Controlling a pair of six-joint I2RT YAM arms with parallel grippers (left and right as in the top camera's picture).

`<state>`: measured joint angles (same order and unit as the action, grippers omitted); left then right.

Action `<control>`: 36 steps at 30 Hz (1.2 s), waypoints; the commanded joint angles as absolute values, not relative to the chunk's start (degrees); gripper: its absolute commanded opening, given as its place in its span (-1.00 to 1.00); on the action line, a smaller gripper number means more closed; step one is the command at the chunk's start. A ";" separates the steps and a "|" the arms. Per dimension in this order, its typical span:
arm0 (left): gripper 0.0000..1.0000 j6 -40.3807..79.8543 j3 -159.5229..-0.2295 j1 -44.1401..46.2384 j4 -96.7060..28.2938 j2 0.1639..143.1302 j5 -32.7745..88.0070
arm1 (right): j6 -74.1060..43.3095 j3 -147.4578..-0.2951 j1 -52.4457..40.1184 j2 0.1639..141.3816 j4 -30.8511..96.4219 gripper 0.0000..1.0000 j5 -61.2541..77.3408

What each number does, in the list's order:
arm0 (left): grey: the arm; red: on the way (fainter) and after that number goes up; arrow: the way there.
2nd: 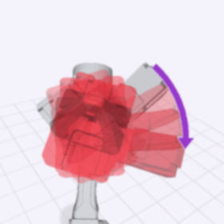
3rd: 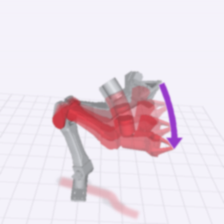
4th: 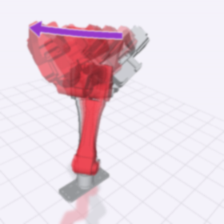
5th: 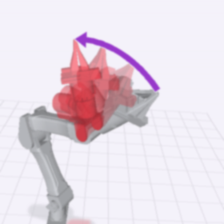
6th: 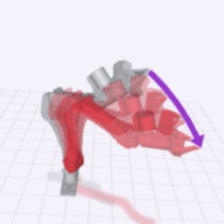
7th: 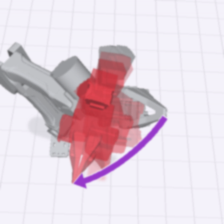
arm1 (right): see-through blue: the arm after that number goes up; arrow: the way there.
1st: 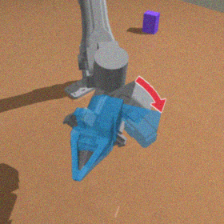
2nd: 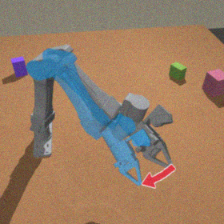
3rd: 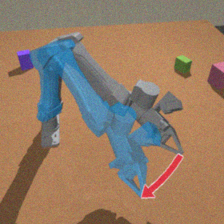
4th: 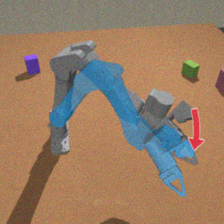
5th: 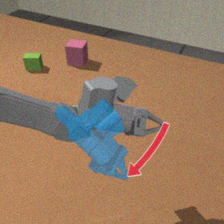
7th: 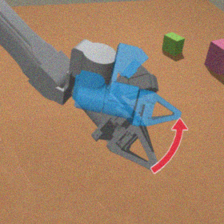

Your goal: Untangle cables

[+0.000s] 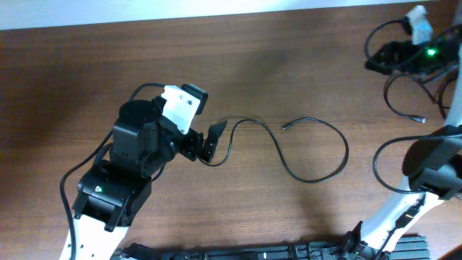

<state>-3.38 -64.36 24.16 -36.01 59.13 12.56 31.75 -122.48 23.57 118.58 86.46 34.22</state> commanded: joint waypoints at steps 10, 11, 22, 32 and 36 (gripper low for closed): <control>0.98 -3.25 -64.66 24.34 -35.92 58.92 11.94 | 52.27 -107.61 5.37 118.91 85.25 0.97 35.42; 0.98 -3.25 -64.66 24.34 -35.92 58.92 11.94 | 52.31 -105.67 3.73 118.91 83.81 0.97 35.38; 0.98 -3.25 -64.66 24.34 -35.94 58.92 11.94 | 52.03 -88.05 -9.67 119.02 67.68 1.00 35.81; 0.98 -3.25 -64.66 24.34 -35.97 58.92 11.94 | 50.30 -81.69 -11.33 119.44 58.41 0.97 38.79; 0.98 -3.25 -64.66 24.34 -35.97 58.92 11.94 | 50.30 -78.61 -11.33 119.44 54.68 0.93 39.46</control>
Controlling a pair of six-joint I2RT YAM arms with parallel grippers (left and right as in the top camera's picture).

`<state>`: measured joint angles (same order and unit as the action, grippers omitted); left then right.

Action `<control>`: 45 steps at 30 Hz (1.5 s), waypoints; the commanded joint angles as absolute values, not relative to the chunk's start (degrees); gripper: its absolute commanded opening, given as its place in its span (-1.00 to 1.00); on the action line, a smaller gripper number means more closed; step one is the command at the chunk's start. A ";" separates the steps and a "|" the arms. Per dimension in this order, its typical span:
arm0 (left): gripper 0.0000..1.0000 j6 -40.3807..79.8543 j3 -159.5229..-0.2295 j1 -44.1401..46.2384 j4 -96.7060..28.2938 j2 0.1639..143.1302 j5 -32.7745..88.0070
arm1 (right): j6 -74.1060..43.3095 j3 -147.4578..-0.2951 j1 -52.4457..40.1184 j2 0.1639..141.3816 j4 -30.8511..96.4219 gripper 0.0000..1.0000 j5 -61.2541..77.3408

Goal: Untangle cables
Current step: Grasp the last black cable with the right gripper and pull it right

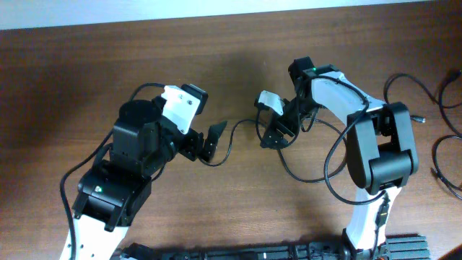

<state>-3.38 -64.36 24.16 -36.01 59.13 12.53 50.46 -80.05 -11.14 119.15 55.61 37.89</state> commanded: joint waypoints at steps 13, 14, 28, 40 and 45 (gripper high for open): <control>0.98 -3.25 -64.66 24.34 -36.14 58.92 11.94 | 45.95 -75.92 -11.35 119.44 47.77 0.98 39.55; 0.98 -3.25 -64.66 24.34 -36.14 58.92 11.94 | 45.98 -75.72 -11.35 119.44 48.16 0.99 40.12; 0.99 -3.25 -64.66 24.34 -36.14 58.92 11.94 | 46.02 -66.74 -11.66 119.44 48.66 0.82 43.09; 0.98 -3.25 -64.66 24.34 -36.14 58.92 11.94 | 46.00 -66.76 -11.64 119.42 48.69 -0.92 43.09; 0.98 -3.25 -64.66 24.34 -36.14 58.92 11.94 | 46.00 -70.57 -10.37 119.35 55.02 -0.92 42.94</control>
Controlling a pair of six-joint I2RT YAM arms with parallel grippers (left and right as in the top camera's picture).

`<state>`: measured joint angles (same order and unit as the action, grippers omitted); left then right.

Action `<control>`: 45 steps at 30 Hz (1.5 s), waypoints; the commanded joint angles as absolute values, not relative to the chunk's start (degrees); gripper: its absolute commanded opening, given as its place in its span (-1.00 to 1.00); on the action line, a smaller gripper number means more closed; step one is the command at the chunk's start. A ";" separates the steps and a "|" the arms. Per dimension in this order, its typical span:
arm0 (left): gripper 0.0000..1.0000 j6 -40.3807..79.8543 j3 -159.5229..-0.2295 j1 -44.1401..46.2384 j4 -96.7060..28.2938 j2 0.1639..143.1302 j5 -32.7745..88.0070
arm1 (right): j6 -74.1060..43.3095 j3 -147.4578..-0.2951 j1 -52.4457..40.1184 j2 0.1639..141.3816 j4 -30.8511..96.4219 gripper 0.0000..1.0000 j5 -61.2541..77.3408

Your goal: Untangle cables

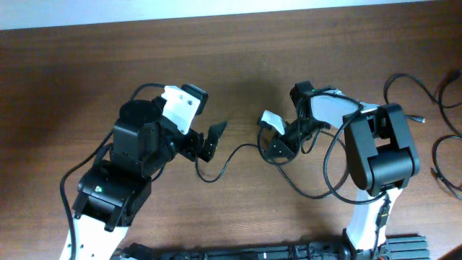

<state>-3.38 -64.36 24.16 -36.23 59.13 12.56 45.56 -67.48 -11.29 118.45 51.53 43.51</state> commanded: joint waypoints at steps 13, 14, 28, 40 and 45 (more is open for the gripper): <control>0.98 -3.25 -64.66 24.34 -36.14 58.92 11.94 | 46.00 -131.02 1.37 119.31 90.37 -0.92 39.88; 0.98 -3.25 -64.66 24.34 -36.14 58.92 11.94 | 45.98 -135.98 2.57 119.31 89.84 -0.92 39.90; 0.98 -3.25 -64.66 24.34 -36.14 58.92 11.94 | 39.48 -149.42 16.27 119.33 50.72 -0.92 32.77; 0.98 -3.25 -64.66 24.34 -36.16 58.92 11.94 | 36.29 -149.03 19.59 128.14 40.66 -0.92 8.14; 0.98 -3.25 -64.66 24.34 -36.16 58.92 11.94 | 23.86 -149.03 23.66 139.22 38.06 -0.92 8.14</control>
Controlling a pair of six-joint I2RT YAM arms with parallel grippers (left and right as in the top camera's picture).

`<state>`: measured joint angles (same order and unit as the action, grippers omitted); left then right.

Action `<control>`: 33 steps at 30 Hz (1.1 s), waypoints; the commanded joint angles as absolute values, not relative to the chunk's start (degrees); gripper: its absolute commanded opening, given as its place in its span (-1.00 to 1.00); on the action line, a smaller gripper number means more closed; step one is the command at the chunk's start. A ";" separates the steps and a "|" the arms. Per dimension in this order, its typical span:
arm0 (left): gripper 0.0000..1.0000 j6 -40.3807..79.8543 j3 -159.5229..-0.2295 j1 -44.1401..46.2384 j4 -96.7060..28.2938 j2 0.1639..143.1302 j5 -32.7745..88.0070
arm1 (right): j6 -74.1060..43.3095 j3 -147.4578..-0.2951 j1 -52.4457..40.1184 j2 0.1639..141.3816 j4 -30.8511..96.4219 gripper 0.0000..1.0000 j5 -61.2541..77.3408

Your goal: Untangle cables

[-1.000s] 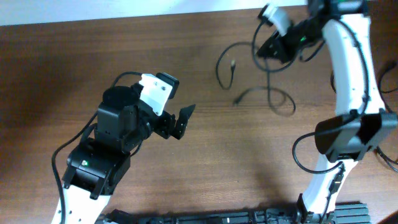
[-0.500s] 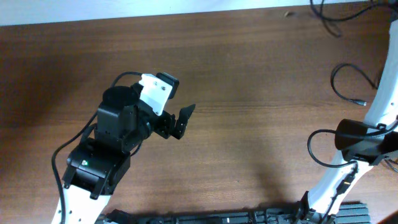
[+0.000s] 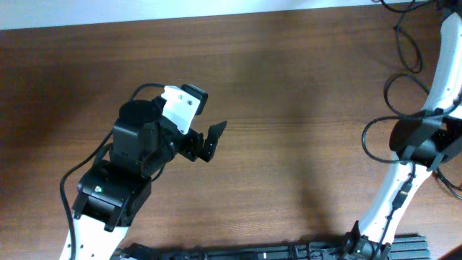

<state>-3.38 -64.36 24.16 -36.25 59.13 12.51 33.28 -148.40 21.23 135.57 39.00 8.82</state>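
Note:
In the overhead view my left gripper (image 3: 214, 141) rests over the table left of centre, its two black fingers spread and nothing between them. No cable lies on the middle of the table. Thin black cables (image 3: 401, 45) hang and loop along the top right corner, beside the white right arm (image 3: 449, 58), which reaches past the top right edge. My right gripper is out of view, so any hold on a cable is hidden. Another black loop (image 3: 390, 89) lies lower by that arm.
The brown wooden table (image 3: 289, 188) fills the view. The left arm's black body and white camera housing (image 3: 180, 108) stand at the left. A dark rail (image 3: 274, 253) runs along the front edge. The right arm's base joint (image 3: 419, 141) sits at the right.
The right arm has gone from the table's centre to the top right corner, its gripper now beyond the frame. The long black cable is gone from the table's middle. The left arm has not moved.
A long wavy cable first lay from the left gripper across the centre, with the right arm at the far right. Then the right gripper was on the cable's middle, then lower with the cable shifted off the left gripper. Now cable and gripper are away at the top right.

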 commanded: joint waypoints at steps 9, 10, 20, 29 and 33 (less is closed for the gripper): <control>0.98 -3.25 -64.66 24.34 -36.14 58.92 11.94 | 22.61 -148.92 26.09 146.12 45.52 -0.25 8.32; 0.98 -3.25 -64.66 24.34 -36.14 58.92 11.94 | 22.59 -148.92 26.13 146.17 46.28 0.13 8.32; 0.99 -3.25 -64.66 24.34 -36.16 58.92 11.94 | 15.53 -149.34 25.71 139.96 55.75 0.97 8.38; 0.99 -3.25 -64.66 24.34 -36.16 58.92 11.94 | 15.53 -149.34 19.64 121.45 73.03 0.97 9.02; 0.98 -3.25 -64.66 24.34 -36.16 58.92 11.94 | 15.53 -149.34 13.56 117.78 88.62 0.98 8.99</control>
<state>-3.38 -64.36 24.16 -36.21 59.13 12.51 16.25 -149.25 16.03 118.93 85.03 8.86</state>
